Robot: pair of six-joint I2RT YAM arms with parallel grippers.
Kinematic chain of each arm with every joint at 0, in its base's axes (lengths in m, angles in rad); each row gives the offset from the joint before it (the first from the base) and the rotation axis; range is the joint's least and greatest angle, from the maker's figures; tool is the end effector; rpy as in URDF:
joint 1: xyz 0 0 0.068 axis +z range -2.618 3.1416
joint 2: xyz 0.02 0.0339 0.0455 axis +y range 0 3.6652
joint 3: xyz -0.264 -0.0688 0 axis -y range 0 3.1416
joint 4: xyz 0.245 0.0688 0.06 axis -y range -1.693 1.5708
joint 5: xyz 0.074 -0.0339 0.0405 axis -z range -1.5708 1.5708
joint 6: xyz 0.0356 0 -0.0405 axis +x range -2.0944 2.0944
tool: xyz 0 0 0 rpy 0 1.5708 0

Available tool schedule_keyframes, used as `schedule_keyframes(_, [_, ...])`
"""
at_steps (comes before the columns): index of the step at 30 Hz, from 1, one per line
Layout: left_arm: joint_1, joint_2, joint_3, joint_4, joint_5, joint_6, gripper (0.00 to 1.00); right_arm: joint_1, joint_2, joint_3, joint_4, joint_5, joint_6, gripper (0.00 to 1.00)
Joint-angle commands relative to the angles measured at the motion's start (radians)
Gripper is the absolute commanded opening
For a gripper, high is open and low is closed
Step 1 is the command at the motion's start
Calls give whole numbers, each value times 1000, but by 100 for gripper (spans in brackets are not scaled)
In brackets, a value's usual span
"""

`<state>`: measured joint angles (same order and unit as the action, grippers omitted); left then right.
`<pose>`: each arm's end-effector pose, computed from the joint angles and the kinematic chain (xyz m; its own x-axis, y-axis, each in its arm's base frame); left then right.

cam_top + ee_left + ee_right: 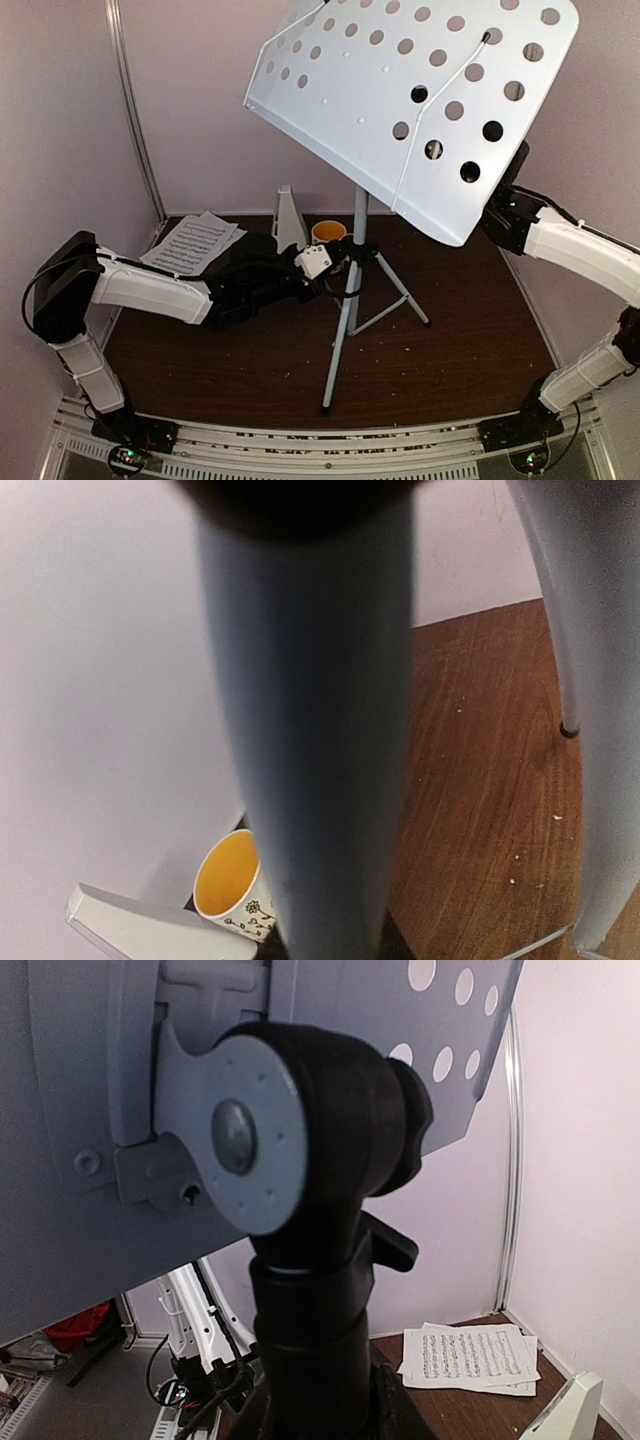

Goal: Set up the instrument practice props

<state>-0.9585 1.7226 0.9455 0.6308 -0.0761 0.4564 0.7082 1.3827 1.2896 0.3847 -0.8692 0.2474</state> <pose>0.2235 -0.3135 0.2295 0.2653 0.3868 -0.8832 0.7306 0.5171 0.4460 0.2201 0.2243 0.4377 -0.0272 0.1848 -0.9824 -0.9993 -0.0319 0.0216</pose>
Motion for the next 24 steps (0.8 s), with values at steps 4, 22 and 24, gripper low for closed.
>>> schedule_keyframes(4, [5,1,53,23,-36,42,34,-11,41,84,176,-138,108,0])
schedule_keyframes(22, [21,-80,-34,-26,42,-61,65,-86,49,-18,266,-207,79,0])
schedule_keyframes(24, [21,-73,-19,-40,62,-62,64,-96,47,-33,279,-212,82,0])
